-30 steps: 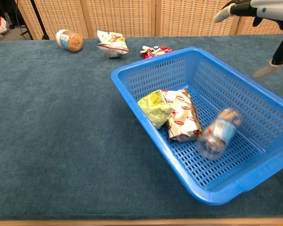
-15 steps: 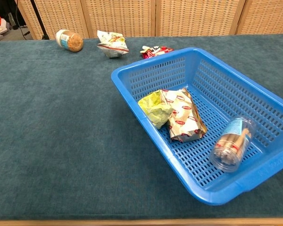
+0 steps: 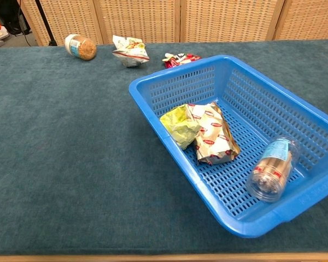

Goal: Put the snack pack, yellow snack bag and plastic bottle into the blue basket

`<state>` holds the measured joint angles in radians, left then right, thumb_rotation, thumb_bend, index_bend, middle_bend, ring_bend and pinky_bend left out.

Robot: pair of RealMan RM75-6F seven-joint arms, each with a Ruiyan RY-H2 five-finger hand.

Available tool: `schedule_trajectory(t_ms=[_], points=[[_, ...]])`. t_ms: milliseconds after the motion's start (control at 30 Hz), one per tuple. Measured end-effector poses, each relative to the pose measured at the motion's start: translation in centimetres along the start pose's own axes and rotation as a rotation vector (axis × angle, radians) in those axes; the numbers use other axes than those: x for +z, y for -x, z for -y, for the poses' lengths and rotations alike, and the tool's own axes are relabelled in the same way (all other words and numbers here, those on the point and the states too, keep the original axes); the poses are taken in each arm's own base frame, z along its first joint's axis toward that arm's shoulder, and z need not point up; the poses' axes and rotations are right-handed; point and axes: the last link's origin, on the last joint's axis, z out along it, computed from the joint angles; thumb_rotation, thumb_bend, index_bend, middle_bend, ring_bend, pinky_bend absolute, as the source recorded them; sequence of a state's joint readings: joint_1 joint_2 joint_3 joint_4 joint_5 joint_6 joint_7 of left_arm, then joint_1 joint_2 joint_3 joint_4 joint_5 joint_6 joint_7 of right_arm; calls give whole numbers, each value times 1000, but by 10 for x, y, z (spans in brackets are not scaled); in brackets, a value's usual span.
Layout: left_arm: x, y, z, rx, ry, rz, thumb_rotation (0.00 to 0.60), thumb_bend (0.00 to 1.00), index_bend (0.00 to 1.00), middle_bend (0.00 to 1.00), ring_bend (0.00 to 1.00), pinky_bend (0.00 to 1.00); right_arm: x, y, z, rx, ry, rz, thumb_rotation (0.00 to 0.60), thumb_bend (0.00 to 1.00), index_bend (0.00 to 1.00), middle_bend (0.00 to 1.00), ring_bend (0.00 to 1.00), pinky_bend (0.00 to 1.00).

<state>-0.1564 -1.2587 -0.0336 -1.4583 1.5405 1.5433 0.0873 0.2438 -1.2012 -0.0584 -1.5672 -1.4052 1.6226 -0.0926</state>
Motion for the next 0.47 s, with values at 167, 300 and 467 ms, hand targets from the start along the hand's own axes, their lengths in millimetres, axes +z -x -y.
schedule_trajectory(t_ms=[167,300,467], points=[[-2,-3,0,5,-1,-24,600,172,142,0,0,109,-3,-3,0,16,-11,-21,600,105,32,0,0,0],[-4,-2,-1,7,4,-19,600,171,142,0,0,109,-3,1,1,18,-9,0,600,105,32,0,0,0],[-6,3,-6,5,26,9,600,172,142,0,0,109,-1,7,4,14,-5,29,600,105,32,0,0,0]])
